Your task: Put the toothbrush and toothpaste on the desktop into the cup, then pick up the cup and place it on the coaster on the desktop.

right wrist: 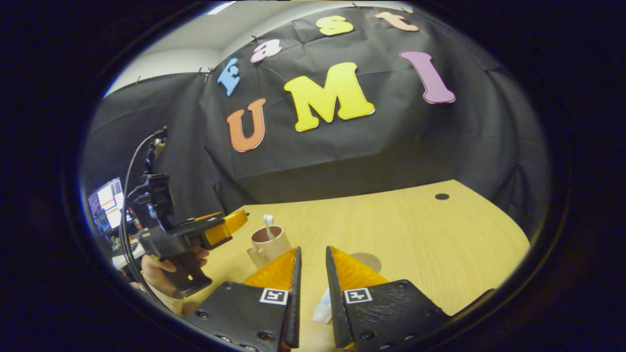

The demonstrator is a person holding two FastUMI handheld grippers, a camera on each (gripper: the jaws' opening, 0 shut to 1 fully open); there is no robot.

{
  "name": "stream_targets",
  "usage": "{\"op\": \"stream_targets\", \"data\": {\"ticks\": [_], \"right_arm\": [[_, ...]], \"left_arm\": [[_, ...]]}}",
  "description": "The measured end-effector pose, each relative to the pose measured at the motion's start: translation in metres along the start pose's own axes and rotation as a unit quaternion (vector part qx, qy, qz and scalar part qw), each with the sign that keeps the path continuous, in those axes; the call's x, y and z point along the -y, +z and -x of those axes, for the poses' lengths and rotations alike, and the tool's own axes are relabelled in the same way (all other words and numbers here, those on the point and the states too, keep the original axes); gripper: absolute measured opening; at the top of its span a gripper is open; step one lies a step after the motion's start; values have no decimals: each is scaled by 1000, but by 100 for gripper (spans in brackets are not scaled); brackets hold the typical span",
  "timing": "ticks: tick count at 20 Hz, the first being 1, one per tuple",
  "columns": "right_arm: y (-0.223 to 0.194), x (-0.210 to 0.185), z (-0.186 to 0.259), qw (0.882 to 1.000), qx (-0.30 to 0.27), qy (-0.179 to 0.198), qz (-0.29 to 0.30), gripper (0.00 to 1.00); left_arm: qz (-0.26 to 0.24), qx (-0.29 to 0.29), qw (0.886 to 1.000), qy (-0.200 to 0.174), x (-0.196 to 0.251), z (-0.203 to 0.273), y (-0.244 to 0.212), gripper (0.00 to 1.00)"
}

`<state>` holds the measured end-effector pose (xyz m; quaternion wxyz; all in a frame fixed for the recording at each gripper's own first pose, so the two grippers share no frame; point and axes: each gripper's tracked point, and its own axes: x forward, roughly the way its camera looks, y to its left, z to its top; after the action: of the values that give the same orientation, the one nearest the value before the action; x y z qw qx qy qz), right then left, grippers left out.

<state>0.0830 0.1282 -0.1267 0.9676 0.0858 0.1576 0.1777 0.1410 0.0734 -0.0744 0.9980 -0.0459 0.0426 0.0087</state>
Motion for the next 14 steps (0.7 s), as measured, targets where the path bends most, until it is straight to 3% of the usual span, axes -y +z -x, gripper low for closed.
{"op": "stream_targets", "data": {"ticks": [5, 7, 8, 10, 14], "right_arm": [[-45, 12, -30, 996, -76, -40, 13, 27], [-62, 19, -38, 992, -105, -66, 31, 42], [-68, 24, -40, 989, -114, -81, 40, 39], [-76, 29, -46, 984, -131, -104, 54, 49], [-93, 43, -52, 970, -168, -162, 69, 53]], "left_arm": [[7, 5, 1000, 1, -16, 18, -7, 99], [8, 17, 1000, 4, -19, 25, -3, 99], [8, 20, 1000, 4, -20, 27, -3, 99], [5, 27, 1000, 6, -22, 35, -2, 99], [-1, 50, 999, 1, -23, 53, 7, 99]]}}
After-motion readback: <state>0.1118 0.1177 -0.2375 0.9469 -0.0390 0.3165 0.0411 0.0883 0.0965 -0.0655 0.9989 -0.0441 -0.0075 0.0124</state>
